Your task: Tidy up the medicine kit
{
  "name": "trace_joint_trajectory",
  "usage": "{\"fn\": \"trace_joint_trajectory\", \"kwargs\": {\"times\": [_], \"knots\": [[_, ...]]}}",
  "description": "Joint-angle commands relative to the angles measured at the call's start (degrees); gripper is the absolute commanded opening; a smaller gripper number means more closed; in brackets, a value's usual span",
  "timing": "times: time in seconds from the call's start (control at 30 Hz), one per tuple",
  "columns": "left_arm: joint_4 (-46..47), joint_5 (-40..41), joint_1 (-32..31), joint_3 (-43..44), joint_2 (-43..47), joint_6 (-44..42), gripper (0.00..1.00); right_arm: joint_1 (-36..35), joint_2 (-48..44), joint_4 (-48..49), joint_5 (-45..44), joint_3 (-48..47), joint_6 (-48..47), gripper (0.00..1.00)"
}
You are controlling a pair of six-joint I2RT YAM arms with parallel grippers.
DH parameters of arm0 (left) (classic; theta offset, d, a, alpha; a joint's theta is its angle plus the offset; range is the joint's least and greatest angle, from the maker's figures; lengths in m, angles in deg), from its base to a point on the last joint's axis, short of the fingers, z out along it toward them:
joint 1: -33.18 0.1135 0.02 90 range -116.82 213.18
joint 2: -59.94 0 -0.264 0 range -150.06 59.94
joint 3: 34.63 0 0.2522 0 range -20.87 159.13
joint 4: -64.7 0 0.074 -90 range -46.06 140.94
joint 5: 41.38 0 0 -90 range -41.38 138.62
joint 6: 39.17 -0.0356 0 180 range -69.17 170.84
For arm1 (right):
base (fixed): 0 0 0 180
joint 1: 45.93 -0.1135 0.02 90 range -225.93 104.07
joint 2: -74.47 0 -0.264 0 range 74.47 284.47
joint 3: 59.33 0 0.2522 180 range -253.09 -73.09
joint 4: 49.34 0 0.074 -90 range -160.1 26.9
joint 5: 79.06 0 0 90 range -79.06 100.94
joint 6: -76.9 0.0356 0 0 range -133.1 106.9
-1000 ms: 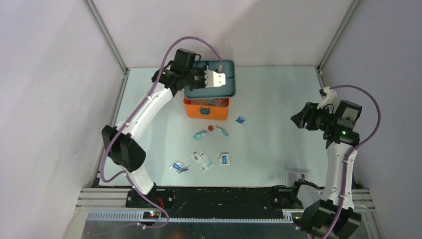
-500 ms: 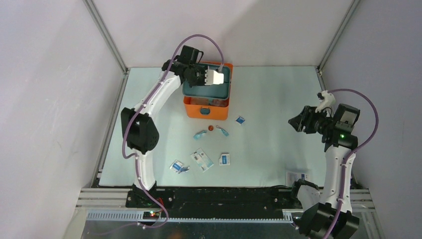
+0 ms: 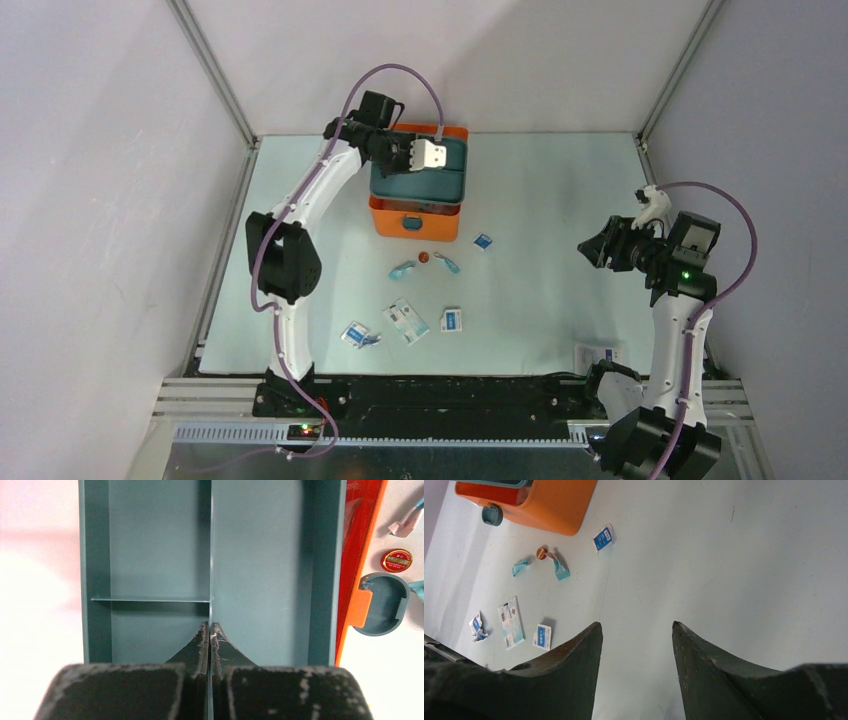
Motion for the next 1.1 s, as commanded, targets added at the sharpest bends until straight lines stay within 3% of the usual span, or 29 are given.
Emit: {"fn": "trace_joint_trajectory", "kwargs": {"times": [0.0,0.53,1.07], "knots": [[-0.33,-5.63,0.78,1.26,-0.15,0.82,0.00,0.24,-0.27,1.73,0.94,0.45,-0.94,0.58],[-1.57,-7.00,1.13,-1.31,-1.98,-0.55,0.00,0.24,0.45,2.49,1.07,1.16,-0.99,0.59],[-1.63,-9.32,1.23,2.10,-7.57,1.21,0.00,0.24,1.84,3.08,1.12,1.16,-0.74,0.58]]}}
